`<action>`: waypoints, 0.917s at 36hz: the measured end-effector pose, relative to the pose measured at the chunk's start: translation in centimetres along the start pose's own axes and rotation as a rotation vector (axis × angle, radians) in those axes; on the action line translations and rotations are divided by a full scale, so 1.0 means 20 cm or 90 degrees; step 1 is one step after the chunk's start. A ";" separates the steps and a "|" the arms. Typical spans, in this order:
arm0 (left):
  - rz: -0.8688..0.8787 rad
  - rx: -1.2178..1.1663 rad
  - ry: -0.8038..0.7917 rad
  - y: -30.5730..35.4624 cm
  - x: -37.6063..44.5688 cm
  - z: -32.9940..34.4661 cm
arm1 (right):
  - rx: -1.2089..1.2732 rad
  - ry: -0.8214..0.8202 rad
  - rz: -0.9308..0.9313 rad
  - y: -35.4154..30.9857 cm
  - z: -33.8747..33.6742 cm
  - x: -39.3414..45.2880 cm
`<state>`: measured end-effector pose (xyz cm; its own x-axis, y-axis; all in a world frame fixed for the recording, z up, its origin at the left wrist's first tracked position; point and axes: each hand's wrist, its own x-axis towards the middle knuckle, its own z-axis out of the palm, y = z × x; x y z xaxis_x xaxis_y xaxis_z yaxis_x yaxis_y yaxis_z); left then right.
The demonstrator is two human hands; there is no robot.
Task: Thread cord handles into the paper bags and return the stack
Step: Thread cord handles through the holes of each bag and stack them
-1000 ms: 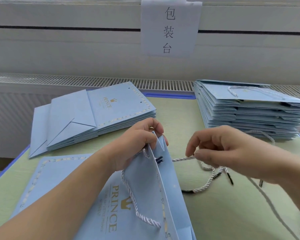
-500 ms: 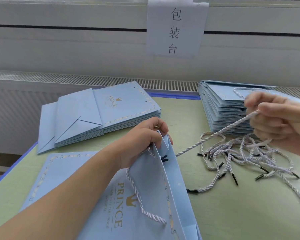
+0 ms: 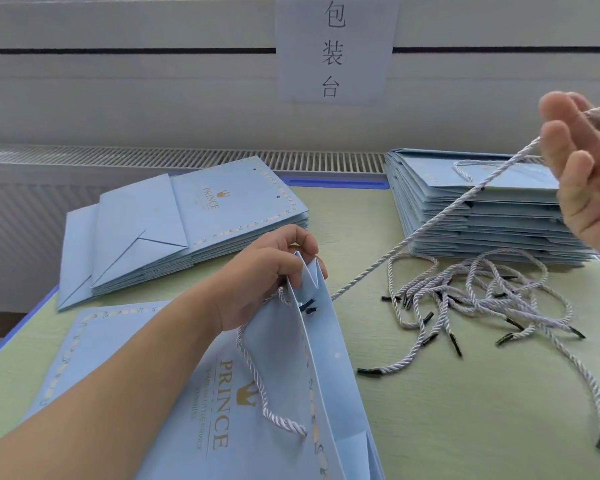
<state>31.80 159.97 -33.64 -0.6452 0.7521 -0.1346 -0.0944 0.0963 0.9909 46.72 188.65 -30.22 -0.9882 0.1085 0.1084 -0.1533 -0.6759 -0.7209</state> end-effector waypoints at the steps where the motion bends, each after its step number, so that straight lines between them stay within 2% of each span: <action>1: 0.000 0.002 0.002 0.00 0.00 0.00 | 0.012 0.007 0.018 0.01 -0.01 0.07; 7: -0.003 0.008 0.002 0.01 0.00 0.00 | 0.090 -0.034 0.047 0.00 -0.15 0.14; 9: -0.003 0.011 0.004 0.01 0.00 0.00 | 0.023 0.022 -0.003 0.02 -0.15 0.15; 12: -0.005 0.017 0.006 0.01 0.00 0.00 | 0.080 -0.080 0.022 0.04 -0.15 0.19; 14: -0.007 0.014 0.007 0.00 0.00 0.00 | 0.037 -0.146 0.084 -0.03 -0.10 0.11; 15: -0.007 0.012 0.007 0.00 0.00 0.00 | -0.063 -0.087 0.052 -0.07 -0.02 0.06; 16: -0.008 0.011 0.007 0.00 0.00 0.00 | -0.159 -0.086 -0.008 -0.07 0.10 0.02; 17: -0.008 0.010 0.005 0.00 0.00 0.00 | -0.218 -0.144 -0.013 -0.05 0.21 0.01; 20: -0.010 0.004 0.002 0.00 0.00 0.00 | -0.460 -0.175 -0.034 0.22 0.34 -0.01; 21: -0.010 0.005 0.003 0.00 0.00 0.00 | -0.504 -0.193 0.008 0.28 0.37 -0.02; 25: -0.011 -0.007 0.005 0.00 0.00 0.00 | -0.593 -0.246 0.146 0.40 0.37 -0.05; 30: -0.006 -0.025 0.005 0.00 0.00 0.01 | -0.618 -0.270 0.158 0.46 0.38 -0.08; 33: 0.005 -0.033 0.005 0.00 -0.01 0.02 | -0.642 -0.273 0.215 0.45 0.40 -0.11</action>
<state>32.19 160.15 -33.53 -0.6519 0.7476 -0.1270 -0.1285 0.0561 0.9901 47.42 176.41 -31.50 -0.9280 -0.3557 -0.1108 0.0030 0.2903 -0.9569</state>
